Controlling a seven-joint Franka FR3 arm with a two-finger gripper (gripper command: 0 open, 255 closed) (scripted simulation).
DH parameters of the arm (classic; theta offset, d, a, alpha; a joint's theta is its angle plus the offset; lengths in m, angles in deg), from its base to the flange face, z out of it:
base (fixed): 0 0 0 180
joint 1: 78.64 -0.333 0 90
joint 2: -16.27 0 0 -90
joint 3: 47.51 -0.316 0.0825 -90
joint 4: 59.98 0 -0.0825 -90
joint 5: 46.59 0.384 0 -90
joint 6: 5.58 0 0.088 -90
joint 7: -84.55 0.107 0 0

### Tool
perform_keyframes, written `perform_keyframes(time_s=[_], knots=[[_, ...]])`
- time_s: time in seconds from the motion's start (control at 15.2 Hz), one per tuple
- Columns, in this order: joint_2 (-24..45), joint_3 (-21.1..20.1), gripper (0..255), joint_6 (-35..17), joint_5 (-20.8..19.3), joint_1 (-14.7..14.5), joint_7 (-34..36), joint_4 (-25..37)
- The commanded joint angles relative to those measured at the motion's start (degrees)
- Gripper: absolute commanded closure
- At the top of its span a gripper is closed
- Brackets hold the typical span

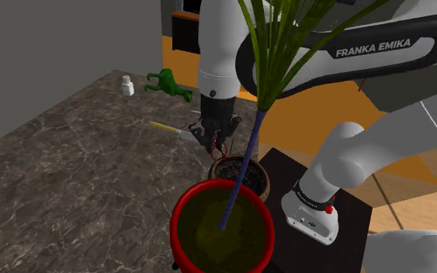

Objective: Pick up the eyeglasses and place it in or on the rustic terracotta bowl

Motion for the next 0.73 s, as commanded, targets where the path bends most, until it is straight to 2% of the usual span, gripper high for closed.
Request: perform_keyframes(time_s=[0.0,0.33,0.66], knots=[[-5.88,1.39,255,1.62,1.8,-2.04,-0.84,-4.33],[-18.3,4.38,255,6.68,3.94,-6.6,-1.5,-12.21],[-17.93,3.07,255,2.82,5.13,-7.05,-1.68,-15.71]])
